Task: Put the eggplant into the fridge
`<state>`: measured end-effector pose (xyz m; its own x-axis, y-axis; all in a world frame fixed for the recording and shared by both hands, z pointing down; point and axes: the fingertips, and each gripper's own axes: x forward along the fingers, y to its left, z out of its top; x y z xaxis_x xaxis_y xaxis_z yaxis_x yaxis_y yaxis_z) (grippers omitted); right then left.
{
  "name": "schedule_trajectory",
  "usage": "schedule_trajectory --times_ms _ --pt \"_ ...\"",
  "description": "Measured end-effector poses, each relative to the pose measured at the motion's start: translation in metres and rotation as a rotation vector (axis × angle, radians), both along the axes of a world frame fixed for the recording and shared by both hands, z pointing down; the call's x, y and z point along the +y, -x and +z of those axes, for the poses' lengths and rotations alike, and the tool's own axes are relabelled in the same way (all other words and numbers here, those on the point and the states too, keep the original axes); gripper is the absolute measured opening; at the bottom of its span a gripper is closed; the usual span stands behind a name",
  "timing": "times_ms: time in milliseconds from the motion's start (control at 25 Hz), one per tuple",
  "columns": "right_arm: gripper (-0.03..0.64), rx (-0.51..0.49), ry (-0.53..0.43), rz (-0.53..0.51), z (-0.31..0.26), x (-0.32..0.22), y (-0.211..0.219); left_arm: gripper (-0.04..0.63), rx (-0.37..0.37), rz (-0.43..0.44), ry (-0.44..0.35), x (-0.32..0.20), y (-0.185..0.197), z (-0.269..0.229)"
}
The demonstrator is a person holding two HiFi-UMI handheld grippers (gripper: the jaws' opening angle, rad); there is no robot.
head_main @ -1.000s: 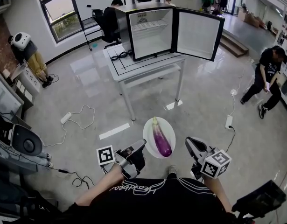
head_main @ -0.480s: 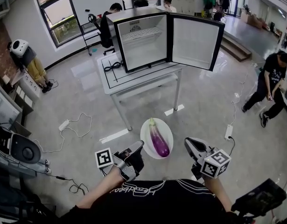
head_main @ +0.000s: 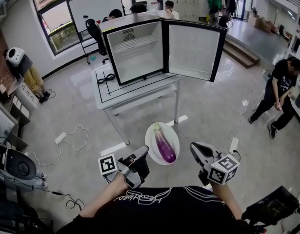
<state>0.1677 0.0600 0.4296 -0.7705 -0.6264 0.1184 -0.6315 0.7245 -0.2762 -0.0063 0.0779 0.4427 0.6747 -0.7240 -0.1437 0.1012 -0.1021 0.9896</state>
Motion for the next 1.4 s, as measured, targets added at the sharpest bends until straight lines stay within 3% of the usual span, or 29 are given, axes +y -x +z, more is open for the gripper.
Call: schedule_trajectory --times_ms 760,1400 --pt "0.006 -0.024 0.019 0.035 0.017 -0.015 -0.044 0.021 -0.006 0.031 0.026 -0.019 -0.045 0.012" --pt "0.006 -0.002 0.033 0.027 0.029 -0.052 -0.029 0.021 -0.004 0.031 0.026 -0.058 -0.031 0.020"
